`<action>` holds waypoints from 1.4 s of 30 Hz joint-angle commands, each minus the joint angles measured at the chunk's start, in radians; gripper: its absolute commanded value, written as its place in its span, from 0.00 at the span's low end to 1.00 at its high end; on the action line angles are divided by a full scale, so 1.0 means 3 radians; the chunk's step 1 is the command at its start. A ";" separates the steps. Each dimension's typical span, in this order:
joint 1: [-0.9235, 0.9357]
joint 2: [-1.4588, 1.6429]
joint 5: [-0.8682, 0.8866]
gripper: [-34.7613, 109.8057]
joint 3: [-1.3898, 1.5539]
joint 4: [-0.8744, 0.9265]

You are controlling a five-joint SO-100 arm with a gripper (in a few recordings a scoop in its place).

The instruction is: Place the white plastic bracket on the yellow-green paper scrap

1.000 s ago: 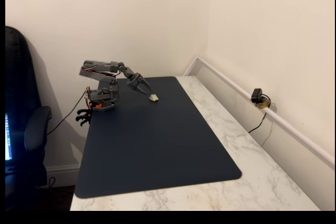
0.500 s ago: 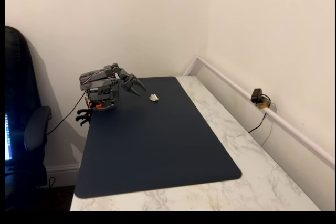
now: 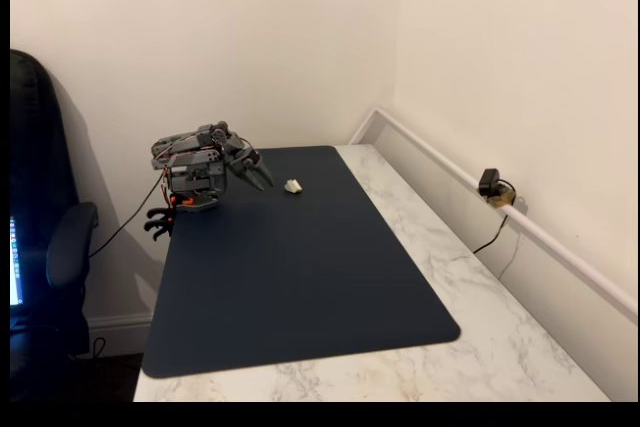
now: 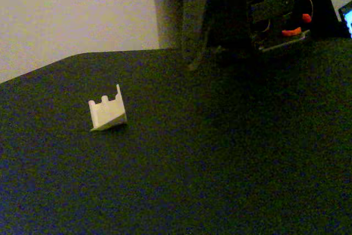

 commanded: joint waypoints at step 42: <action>0.0762 0.0107 0.1636 0.27 -0.0261 0.0353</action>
